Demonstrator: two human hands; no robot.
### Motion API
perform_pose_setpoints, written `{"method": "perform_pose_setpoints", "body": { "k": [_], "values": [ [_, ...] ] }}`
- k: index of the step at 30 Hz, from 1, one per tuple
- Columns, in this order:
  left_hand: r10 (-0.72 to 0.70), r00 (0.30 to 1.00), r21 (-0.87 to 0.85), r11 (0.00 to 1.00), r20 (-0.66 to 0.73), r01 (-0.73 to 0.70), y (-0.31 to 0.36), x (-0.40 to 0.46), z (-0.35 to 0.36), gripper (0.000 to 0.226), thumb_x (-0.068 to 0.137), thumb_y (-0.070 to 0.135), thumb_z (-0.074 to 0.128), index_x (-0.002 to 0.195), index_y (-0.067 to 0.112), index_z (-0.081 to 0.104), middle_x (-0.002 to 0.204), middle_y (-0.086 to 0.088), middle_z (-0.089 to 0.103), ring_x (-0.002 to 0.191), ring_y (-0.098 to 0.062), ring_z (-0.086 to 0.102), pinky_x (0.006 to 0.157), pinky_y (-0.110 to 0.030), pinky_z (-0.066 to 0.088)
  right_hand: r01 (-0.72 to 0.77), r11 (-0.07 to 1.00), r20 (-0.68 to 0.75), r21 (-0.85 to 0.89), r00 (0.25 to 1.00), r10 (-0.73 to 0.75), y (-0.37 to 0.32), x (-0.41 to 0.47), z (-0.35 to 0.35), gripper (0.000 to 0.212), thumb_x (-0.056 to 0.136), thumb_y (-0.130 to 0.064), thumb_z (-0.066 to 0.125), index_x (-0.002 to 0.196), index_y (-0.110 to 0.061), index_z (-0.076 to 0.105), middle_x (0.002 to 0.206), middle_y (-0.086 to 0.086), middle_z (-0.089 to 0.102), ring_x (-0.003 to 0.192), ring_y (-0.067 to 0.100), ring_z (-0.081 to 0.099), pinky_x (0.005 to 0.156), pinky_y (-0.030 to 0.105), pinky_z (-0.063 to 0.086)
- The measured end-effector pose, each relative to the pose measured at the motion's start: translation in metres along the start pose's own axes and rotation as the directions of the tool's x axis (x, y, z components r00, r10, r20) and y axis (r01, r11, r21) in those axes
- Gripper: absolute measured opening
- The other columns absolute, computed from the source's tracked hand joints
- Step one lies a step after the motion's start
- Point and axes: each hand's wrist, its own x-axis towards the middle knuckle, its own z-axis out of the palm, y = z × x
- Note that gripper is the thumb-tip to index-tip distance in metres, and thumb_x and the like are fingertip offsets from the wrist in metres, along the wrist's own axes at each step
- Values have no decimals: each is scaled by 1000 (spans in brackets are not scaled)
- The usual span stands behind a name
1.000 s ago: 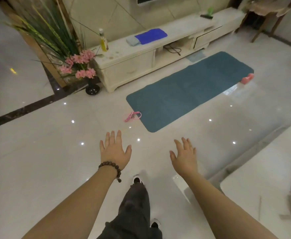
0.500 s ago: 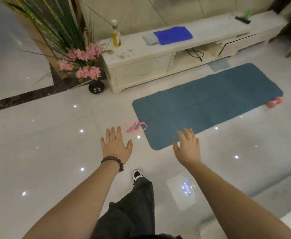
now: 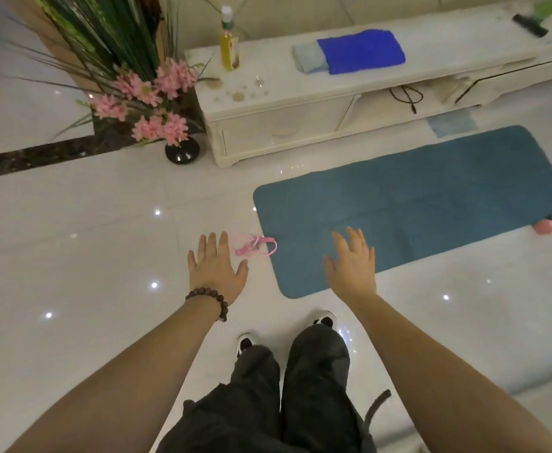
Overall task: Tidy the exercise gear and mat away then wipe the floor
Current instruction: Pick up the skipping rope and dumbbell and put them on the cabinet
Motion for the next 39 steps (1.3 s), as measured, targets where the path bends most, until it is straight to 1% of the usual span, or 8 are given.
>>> {"method": "perform_pose_setpoints", "body": {
  "k": [9, 15, 19, 23, 29, 32, 35, 39],
  "values": [
    [-178, 984, -53, 983, -2, 178, 33, 65, 28, 73, 97, 47, 36, 153, 15, 3, 161, -7, 4, 148, -23, -3, 120, -45, 4, 141, 990, 121, -9, 983, -139, 28, 117, 20, 52, 97, -31, 45, 145, -19, 32, 158, 10, 15, 147, 24, 2, 118, 48, 6],
    [-240, 969, -55, 968, 58, 243, 40, 128, 80, 73, 97, 47, 37, 153, 16, 1, 162, -5, 2, 149, -22, -4, 120, -44, 5, 180, 984, 195, -12, 965, -175, 48, 187, 76, 52, 95, -31, 48, 144, -19, 35, 157, 10, 18, 146, 25, 6, 117, 49, 9],
    [-287, 948, -117, 946, 139, 303, 23, 196, 153, 73, 97, 46, 40, 153, 16, 3, 162, -5, 4, 149, -21, -2, 121, -44, 8, 109, 991, 217, 73, 968, -123, 56, 232, 153, 52, 95, -27, 49, 144, -19, 35, 156, 10, 20, 146, 25, 7, 117, 48, 11],
    [-296, 929, -106, 940, 222, 325, -9, 287, 260, 75, 97, 47, 42, 153, 16, 3, 162, -3, 4, 149, -20, -2, 120, -44, 11, 110, 986, 205, 126, 969, -135, 64, 284, 260, 52, 93, -23, 53, 142, -16, 39, 154, 12, 25, 145, 28, 13, 116, 49, 15],
    [-247, 924, -25, 964, 292, 266, -62, 395, 422, 81, 94, 46, 49, 153, 16, 2, 161, -4, 6, 148, -22, 2, 120, -44, 12, 148, 976, 185, 160, 967, -177, 95, 352, 421, 53, 87, -15, 60, 138, -10, 44, 149, 18, 34, 141, 34, 23, 110, 56, 27],
    [-255, 941, -46, 961, 224, 271, -81, 423, 480, 78, 92, 37, 58, 152, 16, 14, 159, -5, 19, 147, -22, 13, 119, -41, 17, 155, 973, 188, 168, 964, -186, 114, 369, 473, 54, 87, -13, 61, 138, -10, 45, 149, 17, 33, 141, 34, 23, 112, 54, 25],
    [-177, 974, -36, 982, 143, 184, -91, 442, 512, 63, 90, 31, 62, 144, 18, 33, 150, -5, 34, 141, -23, 26, 117, -38, 22, 167, 969, 201, 184, 958, -203, 129, 378, 503, 54, 88, -15, 60, 139, -12, 44, 150, 15, 32, 142, 31, 21, 113, 52, 23],
    [-101, 995, -62, 993, -9, 100, -96, 454, 520, 31, 90, 25, 62, 118, 14, 62, 134, -9, 51, 127, -29, 42, 108, -41, 30, 160, 969, 219, 189, 955, -201, 139, 383, 514, 53, 89, -14, 59, 140, -12, 43, 150, 15, 33, 142, 30, 22, 114, 50, 23]
  ]
}}
